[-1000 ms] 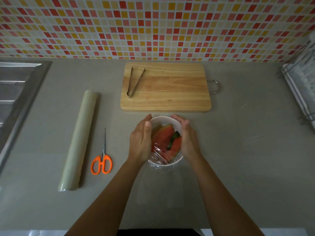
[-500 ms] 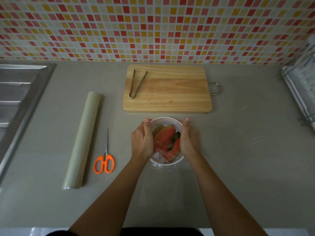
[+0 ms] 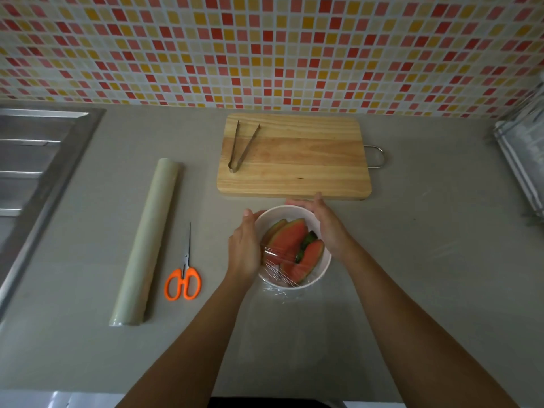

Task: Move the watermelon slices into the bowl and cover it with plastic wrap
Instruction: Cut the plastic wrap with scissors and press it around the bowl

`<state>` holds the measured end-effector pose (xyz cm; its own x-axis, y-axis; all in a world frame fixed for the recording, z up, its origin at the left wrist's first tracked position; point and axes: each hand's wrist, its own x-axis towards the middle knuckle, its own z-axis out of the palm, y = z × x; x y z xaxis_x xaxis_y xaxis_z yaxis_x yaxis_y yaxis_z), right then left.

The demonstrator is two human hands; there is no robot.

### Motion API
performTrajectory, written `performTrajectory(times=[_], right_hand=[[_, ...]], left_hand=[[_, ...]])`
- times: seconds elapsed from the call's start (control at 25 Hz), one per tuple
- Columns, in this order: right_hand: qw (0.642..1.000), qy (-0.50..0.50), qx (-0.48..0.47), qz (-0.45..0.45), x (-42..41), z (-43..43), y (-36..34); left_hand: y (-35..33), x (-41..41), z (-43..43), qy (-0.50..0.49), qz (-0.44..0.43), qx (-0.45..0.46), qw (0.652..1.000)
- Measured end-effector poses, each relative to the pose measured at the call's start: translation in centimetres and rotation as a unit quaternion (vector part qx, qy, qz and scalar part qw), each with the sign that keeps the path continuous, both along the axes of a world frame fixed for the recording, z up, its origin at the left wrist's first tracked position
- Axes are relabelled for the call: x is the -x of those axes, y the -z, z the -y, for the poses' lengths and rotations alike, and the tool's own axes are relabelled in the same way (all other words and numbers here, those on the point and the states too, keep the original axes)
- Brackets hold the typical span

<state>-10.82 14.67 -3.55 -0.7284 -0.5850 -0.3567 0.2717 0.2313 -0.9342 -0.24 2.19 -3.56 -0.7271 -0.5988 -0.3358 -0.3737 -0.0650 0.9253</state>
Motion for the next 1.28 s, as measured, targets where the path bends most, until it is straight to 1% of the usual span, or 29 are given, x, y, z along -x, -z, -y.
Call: performTrajectory(times=[0.08, 0.16, 0.24, 0.32, 0.4, 0.48, 0.76, 0.88, 1.0, 1.08, 1.12, 1.2, 1.24, 1.28], right_hand=[[0.994, 0.044, 0.015, 0.098, 0.1, 0.2, 0.3], [0.99, 0.052, -0.016, 0.133, 0.4, 0.4, 0.2], [0.991, 0.034, -0.066, 0.115, 0.5, 0.7, 0.0], [0.989, 0.028, -0.122, 0.078, 0.2, 1.2, -0.7], [0.985, 0.039, -0.163, 0.047, 0.0, 1.6, -1.3], [0.98, 0.057, -0.191, 0.008, 0.0, 1.9, -1.6], [0.943, 0.103, -0.315, -0.033, -0.8, 2.0, -2.1], [0.929, 0.117, -0.347, -0.046, -1.2, 1.7, -1.8], [0.924, 0.136, -0.353, -0.052, -1.3, 1.2, -1.3], [0.929, 0.135, -0.332, -0.086, -1.0, 0.7, -1.2], [0.943, 0.122, -0.294, -0.098, -0.8, 0.3, -1.4], [0.975, 0.059, -0.2, -0.073, -0.6, -0.6, -2.0], [0.983, 0.021, -0.174, -0.059, -0.4, -1.1, -2.2], [0.985, -0.008, -0.164, -0.052, -0.5, -1.5, -2.3]], left_hand=[[0.0, 0.1, 0.0, -0.02, 0.012, -0.015, 1.0], [0.2, 0.1, 0.0, -0.027, 0.021, -0.027, 0.999], [0.4, 0.0, 0.0, -0.027, 0.022, -0.031, 0.999], [0.6, -0.3, 0.2, -0.021, 0.012, -0.014, 1.0], [0.5, -0.7, 0.3, -0.018, -0.005, 0.01, 1.0], [0.5, -0.7, 0.3, -0.022, -0.015, 0.014, 1.0], [0.2, -0.5, 0.5, -0.001, -0.016, 0.003, 1.0], [0.3, -0.3, 0.5, 0.004, 0.001, 0.0, 1.0], [-0.3, 0.4, 0.5, 0.032, 0.045, 0.013, 0.998], [-0.7, 0.4, 1.2, 0.045, 0.04, -0.004, 0.998], [-0.9, -0.1, 1.6, 0.034, 0.037, -0.021, 0.999], [-0.8, -2.1, 1.9, -0.033, 0.032, -0.016, 0.999], [-0.6, -3.6, 1.6, -0.061, 0.026, -0.011, 0.998], [-0.7, -4.9, 1.0, -0.062, 0.015, -0.023, 0.998]])
